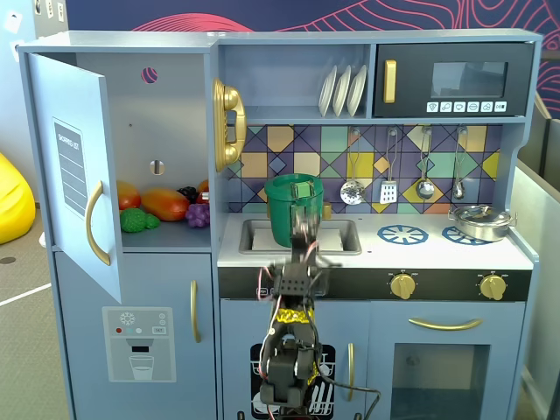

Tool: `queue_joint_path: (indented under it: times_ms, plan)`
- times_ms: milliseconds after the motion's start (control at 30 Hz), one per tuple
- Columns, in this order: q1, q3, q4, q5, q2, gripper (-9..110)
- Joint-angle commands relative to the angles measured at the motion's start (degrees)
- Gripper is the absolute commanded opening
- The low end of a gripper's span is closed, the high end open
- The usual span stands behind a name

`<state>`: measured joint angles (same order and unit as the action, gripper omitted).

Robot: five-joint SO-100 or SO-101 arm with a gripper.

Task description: Pick up the lid from the counter and put it on the green recipient

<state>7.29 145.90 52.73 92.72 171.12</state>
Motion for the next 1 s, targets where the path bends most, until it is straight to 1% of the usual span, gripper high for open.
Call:
queue_joint_path:
  times_ms: [0, 67, 233, 333, 533, 633, 700, 967]
  plan:
    - [-2.11, 11.34, 1.67, 2.20, 2.81, 1]
    - [-2.90, 16.70, 1.85, 2.29, 2.99, 0]
    - [-6.06, 25.58, 5.71, -3.43, 4.83, 0]
    - [-7.56, 25.66, 13.10, -6.15, 5.62, 1]
    - [-7.91, 25.75, 28.39, -5.01, 10.28, 1]
    - [-7.65, 25.75, 32.96, -5.80, 10.99, 2]
    - [-7.65, 25.75, 35.07, -5.54, 10.99, 2]
    - [-6.77, 25.75, 35.07, -6.24, 10.99, 2]
